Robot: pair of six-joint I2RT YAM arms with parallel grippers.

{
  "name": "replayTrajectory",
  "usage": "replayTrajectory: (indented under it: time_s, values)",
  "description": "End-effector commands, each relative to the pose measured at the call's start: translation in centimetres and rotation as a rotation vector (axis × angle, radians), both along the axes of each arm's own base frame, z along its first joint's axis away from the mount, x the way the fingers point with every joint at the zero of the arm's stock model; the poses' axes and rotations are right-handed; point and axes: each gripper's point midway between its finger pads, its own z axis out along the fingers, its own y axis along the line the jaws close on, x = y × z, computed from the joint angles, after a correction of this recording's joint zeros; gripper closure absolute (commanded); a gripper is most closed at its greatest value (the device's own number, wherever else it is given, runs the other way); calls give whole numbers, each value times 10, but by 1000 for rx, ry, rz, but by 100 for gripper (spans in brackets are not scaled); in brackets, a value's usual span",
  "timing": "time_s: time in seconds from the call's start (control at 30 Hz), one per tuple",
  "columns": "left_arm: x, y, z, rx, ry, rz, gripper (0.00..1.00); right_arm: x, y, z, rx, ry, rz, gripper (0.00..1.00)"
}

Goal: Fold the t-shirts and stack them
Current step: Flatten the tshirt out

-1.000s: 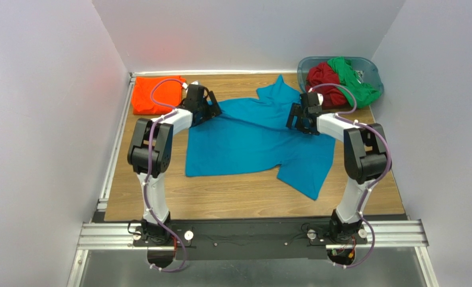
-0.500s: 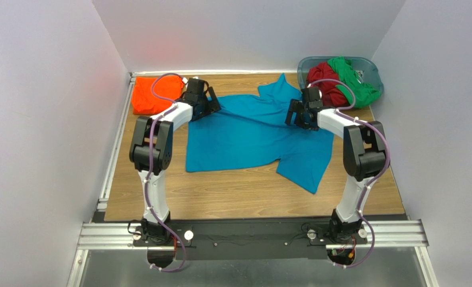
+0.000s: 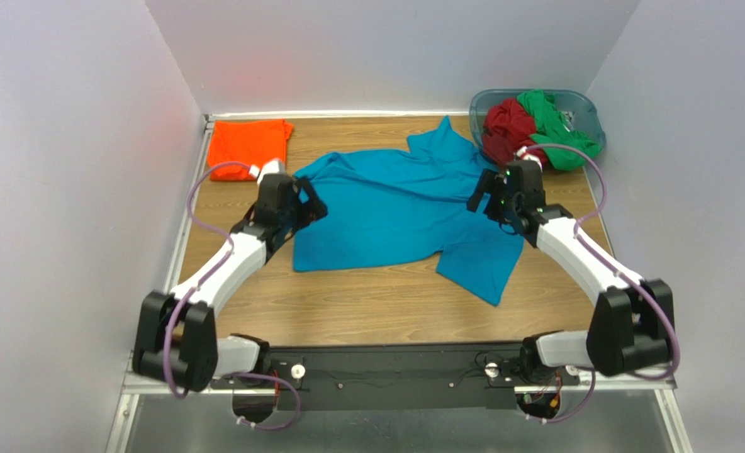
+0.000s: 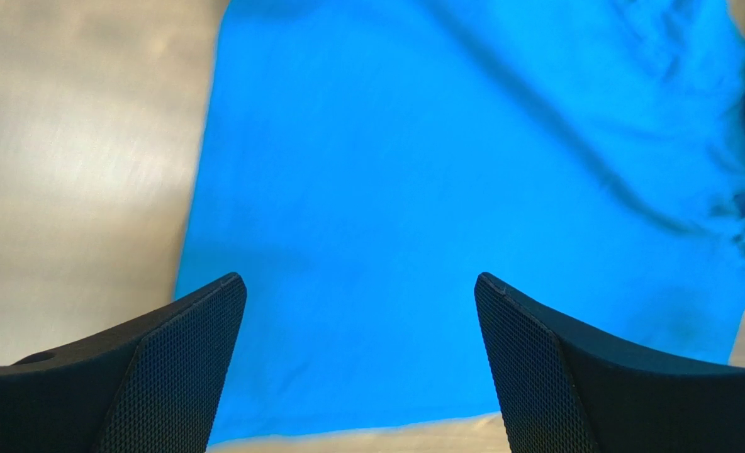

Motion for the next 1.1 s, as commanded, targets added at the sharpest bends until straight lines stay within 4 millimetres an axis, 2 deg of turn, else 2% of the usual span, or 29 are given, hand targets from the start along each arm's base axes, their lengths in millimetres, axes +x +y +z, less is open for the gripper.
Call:
replayTrajectory:
  time_s: [0.0, 0.07, 0.1, 0.13, 0.27, 0.4, 0.5, 0.6, 0.63, 0.73, 0.93, 1.0, 1.07]
  values:
    - [-51, 16, -23, -41, 49, 86, 2, -27, -21, -3, 20, -8, -154, 0]
    - [-67, 23, -29, -50, 49, 117, 2, -34, -24, -2, 33, -21, -182, 0]
    - [-79, 28, -41, -53, 74, 140, 2, -36, -25, 4, 46, -42, -192, 0]
    - [-84, 31, -35, -60, 51, 154, 1, -41, -24, 0, 49, -33, -185, 0]
    - [-100, 39, -51, -60, 72, 185, 2, -49, -20, -3, 64, -28, -149, 0]
    - [-103, 38, -63, -71, 104, 196, 2, -55, -21, -10, 58, -16, -143, 0]
    - [-103, 36, -73, -68, 129, 197, 9, -57, -22, -11, 46, -16, -138, 0]
    - [-102, 34, -81, -68, 154, 188, 20, -58, -24, -12, 38, -17, -142, 0]
    - [-103, 34, -85, -64, 166, 186, 27, -59, -25, -13, 33, -17, -145, 0]
    - [-104, 32, -93, -64, 190, 183, 36, -59, -27, -15, 24, -12, -149, 0]
    - [-105, 26, -102, -78, 213, 150, 37, -58, -29, -17, 12, -4, -156, 0]
    - [-105, 26, -104, -74, 217, 151, 41, -58, -28, -18, 14, -2, -154, 0]
    - [-105, 27, -106, -75, 228, 166, 48, -58, -28, -17, 15, -4, -153, 0]
